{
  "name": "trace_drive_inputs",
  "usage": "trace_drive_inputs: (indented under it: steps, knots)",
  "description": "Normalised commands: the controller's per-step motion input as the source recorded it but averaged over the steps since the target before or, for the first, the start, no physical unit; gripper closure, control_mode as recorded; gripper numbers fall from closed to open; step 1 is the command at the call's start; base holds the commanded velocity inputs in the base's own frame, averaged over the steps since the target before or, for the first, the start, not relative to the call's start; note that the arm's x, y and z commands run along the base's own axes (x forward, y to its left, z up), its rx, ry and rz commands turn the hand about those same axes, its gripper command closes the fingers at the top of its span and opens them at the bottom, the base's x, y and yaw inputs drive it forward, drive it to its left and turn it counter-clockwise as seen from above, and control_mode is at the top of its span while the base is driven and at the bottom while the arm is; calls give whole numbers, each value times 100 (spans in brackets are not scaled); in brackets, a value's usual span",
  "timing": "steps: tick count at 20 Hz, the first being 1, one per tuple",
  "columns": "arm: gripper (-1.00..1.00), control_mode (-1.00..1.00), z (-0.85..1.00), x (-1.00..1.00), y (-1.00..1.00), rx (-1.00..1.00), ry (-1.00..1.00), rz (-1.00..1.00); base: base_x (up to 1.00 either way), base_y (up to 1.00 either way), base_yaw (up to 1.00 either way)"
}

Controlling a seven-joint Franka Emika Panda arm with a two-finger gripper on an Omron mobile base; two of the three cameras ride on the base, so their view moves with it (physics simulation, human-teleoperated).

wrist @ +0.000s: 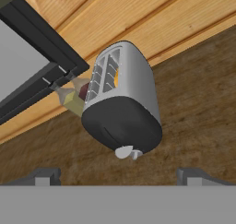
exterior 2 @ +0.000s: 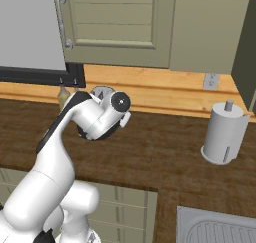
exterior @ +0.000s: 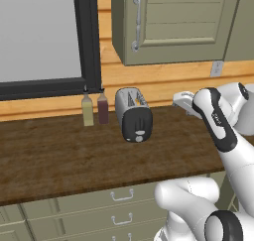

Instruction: Start the toaster. Once the lever pops up, take the bread to the plate on the dining counter.

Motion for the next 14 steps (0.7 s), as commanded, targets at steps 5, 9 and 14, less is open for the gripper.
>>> trace_drive_inputs:
  steps: [5,9,14]
  knots:
    - [-100,-100,0,0,0,0,0,0,0,0,0]
    - [-100,-100,0,0,0,0,0,0,0,0,0]
    - [-100,-100,0,0,0,0,0,0,0,0,0]
